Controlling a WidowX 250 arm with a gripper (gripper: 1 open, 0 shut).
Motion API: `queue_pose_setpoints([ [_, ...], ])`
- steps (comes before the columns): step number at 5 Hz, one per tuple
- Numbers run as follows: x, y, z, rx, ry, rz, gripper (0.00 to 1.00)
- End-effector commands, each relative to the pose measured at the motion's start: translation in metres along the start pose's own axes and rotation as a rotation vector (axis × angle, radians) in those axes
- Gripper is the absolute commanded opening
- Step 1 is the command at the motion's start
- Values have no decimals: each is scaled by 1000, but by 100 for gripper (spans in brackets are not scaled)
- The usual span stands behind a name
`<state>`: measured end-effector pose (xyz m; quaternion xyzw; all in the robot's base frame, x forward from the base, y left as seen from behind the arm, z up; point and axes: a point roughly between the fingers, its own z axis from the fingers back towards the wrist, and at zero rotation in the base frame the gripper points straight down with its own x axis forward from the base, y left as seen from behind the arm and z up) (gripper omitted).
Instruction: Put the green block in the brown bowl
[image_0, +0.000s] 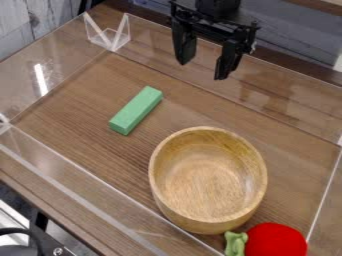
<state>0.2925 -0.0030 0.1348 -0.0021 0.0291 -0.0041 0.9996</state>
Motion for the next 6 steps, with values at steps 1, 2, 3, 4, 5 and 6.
queue_pose_setpoints([
  [1,-3,4,-13,-1,24,35,100],
  [2,-9,18,-19,6,13,76,100],
  [3,-22,41,-16,11,-11,102,100],
  [4,-34,68,-19,18,-35,103,100],
  [5,-38,86,-33,21,-59,77,100],
  [6,-36,93,-50,18,-66,67,100],
])
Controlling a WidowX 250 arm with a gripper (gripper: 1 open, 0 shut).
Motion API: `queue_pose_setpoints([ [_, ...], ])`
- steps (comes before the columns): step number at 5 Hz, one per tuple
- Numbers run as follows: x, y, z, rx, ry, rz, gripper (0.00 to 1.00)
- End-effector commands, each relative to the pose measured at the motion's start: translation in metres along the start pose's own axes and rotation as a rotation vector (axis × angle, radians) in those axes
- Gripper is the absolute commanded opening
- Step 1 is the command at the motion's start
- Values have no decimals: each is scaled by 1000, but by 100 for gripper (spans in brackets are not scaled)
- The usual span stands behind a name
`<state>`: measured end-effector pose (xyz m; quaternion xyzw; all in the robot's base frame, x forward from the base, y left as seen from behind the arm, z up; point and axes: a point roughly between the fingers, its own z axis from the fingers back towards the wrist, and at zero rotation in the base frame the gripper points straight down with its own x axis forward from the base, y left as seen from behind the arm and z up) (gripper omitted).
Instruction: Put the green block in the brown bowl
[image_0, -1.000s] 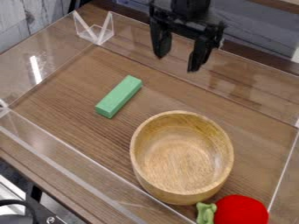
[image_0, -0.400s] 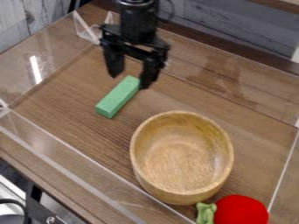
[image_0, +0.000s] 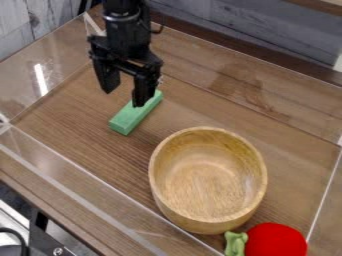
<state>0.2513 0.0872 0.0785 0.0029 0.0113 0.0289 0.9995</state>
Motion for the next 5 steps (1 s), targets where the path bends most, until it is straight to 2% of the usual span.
queue_pose_setpoints([
  [1,14,11,-15,0,-37,21,100],
  [2,26,19,-38,-12,-53,45,100],
  [3,38,27,-46,-22,-54,73,100],
  [5,45,23,-47,-36,-47,-7,100],
])
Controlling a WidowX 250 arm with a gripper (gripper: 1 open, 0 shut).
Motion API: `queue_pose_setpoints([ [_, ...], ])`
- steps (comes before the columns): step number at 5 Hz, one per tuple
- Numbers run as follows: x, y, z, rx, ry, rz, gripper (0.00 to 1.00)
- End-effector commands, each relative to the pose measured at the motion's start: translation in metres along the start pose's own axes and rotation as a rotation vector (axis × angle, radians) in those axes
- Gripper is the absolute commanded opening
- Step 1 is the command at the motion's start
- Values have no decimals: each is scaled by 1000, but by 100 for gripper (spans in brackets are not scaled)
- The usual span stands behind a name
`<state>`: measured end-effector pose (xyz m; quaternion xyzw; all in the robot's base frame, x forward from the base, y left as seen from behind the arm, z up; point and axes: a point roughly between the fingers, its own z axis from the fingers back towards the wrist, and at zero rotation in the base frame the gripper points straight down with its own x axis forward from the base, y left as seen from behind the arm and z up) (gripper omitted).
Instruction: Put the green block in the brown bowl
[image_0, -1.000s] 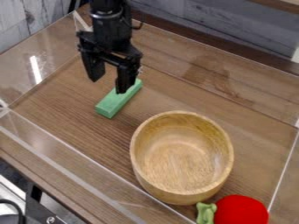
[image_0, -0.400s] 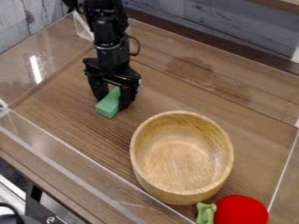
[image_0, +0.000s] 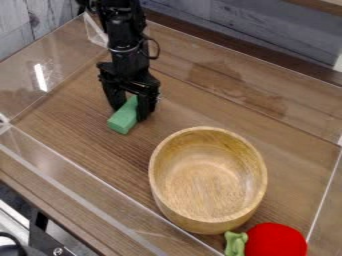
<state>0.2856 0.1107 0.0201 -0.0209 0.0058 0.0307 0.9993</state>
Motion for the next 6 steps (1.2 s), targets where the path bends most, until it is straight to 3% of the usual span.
queue_pose_setpoints([
  [1,11,-2,10,5,-31,-54,100],
  [2,13,-6,9,-2,-23,-96,100],
  [6,12,-13,13,-33,2,-136,100],
])
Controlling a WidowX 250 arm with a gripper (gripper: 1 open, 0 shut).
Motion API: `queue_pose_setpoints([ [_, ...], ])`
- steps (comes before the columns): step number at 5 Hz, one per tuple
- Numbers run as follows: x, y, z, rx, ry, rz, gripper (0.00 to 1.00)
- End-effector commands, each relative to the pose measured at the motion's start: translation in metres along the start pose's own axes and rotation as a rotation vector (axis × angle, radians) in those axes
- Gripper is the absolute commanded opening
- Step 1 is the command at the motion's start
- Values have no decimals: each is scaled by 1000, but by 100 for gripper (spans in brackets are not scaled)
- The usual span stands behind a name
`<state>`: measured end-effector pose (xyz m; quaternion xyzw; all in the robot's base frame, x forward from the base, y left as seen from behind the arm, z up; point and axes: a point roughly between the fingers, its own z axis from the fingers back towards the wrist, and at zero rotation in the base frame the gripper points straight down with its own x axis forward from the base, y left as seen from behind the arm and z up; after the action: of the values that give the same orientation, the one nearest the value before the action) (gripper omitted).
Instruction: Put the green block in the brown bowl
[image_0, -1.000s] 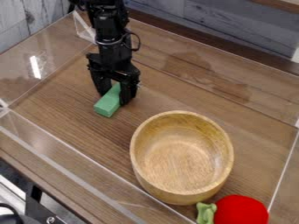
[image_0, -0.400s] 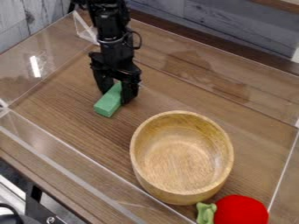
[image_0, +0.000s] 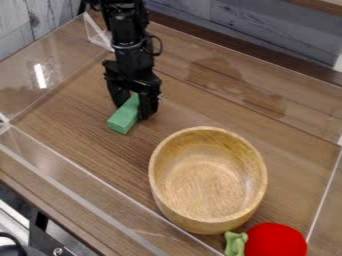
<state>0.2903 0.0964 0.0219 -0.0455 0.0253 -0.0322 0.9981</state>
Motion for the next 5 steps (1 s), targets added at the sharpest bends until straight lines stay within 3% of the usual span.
queue_pose_setpoints([
  [1,6,6,14,8,-43,53,100],
  [2,4,11,17,-1,-45,117,100],
  [3,7,10,13,-6,-40,99,100],
  [4,11,1,10,-4,-37,82,0],
  [5,15,-11,9,4,-39,75,0],
])
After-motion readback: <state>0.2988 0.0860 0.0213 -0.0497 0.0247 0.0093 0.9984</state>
